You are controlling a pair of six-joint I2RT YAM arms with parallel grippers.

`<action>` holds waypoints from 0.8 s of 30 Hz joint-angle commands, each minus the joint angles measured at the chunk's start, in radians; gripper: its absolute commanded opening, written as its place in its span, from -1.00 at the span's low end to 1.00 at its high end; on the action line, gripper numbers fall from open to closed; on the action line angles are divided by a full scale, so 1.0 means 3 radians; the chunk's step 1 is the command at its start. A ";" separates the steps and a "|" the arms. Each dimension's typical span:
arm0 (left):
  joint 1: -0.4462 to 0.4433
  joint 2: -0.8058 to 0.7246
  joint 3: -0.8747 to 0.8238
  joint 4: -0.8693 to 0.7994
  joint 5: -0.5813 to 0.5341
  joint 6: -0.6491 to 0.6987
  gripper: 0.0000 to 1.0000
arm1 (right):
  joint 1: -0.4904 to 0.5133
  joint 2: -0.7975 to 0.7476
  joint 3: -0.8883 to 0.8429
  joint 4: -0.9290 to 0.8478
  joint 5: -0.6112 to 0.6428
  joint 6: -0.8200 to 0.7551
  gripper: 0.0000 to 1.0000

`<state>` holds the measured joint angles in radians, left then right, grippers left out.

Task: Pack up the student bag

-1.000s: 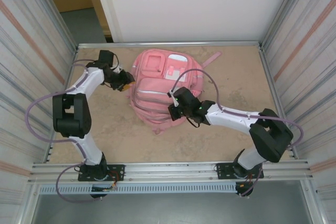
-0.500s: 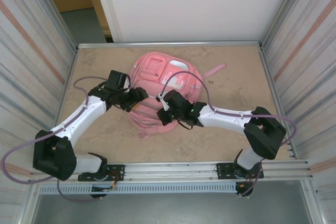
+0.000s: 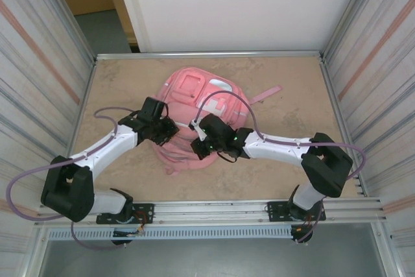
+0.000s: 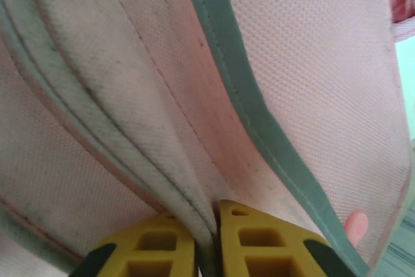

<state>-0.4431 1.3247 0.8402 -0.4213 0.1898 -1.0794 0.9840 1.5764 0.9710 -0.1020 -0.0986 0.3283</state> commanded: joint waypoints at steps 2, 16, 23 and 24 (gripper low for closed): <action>0.0232 -0.0060 0.0214 -0.0033 0.0072 0.0645 -1.00 | -0.0248 -0.0147 -0.0026 -0.0355 0.0329 -0.0280 -1.00; 0.0444 0.0343 0.0667 -0.0633 0.0772 0.1723 -1.00 | -0.1066 -0.0250 -0.0111 -0.0383 0.0364 -0.0245 -0.78; 0.0132 0.0037 0.0497 -0.0134 0.0869 0.1526 -1.00 | -0.1241 -0.0497 -0.0301 -0.0346 0.0856 -0.0108 -0.58; 0.0047 0.0036 0.0498 -0.0093 0.0847 0.1457 -0.98 | -0.1327 -0.0539 -0.0287 -0.0424 0.0934 -0.0010 -0.47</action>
<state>-0.3828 1.4010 0.9989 -0.4557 0.4206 -0.6769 0.6903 1.4670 0.8970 -0.1619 -0.0544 0.2642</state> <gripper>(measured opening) 0.079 0.255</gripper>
